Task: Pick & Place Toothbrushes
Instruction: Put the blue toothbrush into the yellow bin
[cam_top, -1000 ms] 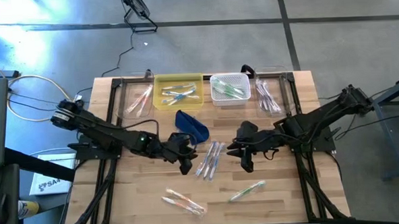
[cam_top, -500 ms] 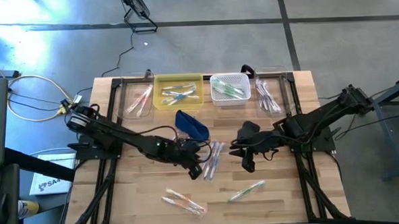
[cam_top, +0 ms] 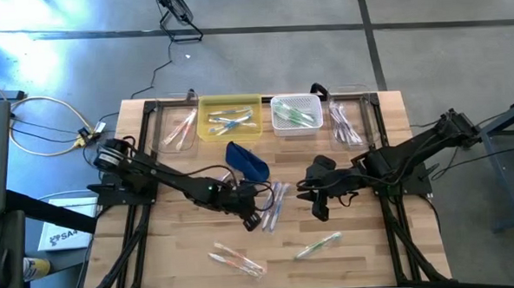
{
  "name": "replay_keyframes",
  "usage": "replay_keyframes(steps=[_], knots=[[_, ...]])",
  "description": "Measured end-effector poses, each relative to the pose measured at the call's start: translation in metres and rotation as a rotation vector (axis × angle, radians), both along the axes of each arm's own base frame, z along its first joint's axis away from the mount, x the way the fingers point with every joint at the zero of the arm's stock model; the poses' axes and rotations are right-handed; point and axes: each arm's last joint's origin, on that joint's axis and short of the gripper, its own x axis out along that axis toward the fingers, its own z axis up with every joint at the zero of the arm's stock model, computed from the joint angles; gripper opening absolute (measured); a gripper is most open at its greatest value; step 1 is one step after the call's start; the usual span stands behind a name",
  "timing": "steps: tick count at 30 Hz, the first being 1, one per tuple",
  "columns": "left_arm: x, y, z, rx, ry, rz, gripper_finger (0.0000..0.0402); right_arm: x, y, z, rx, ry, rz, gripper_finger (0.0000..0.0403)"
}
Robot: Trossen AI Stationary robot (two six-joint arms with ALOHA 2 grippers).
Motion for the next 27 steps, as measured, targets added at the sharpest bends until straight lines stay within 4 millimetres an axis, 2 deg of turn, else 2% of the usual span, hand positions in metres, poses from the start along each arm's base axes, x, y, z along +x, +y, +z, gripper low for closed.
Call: replay_keyframes(steps=[9,16,20,27], knots=[[-0.0006,0.0004,-0.0023,0.009,0.013,-0.002,0.0104,-0.0003,-0.0002,-0.0004,0.000,0.005,-0.005,0.0093],[-0.0001,0.0001,-0.0019,-0.002,0.005,0.003,0.0151,-0.0004,-0.0002,-0.0005,0.000,0.006,-0.007,0.0093],[0.0056,-0.0014,0.0028,-0.020,-0.072,0.011,0.0173,-0.0007,-0.0004,-0.0008,-0.004,0.010,-0.005,0.0094],[0.0074,-0.0013,0.0047,-0.010,-0.102,0.026,0.0165,-0.0024,-0.0010,-0.0028,-0.013,0.037,-0.007,0.0094]])
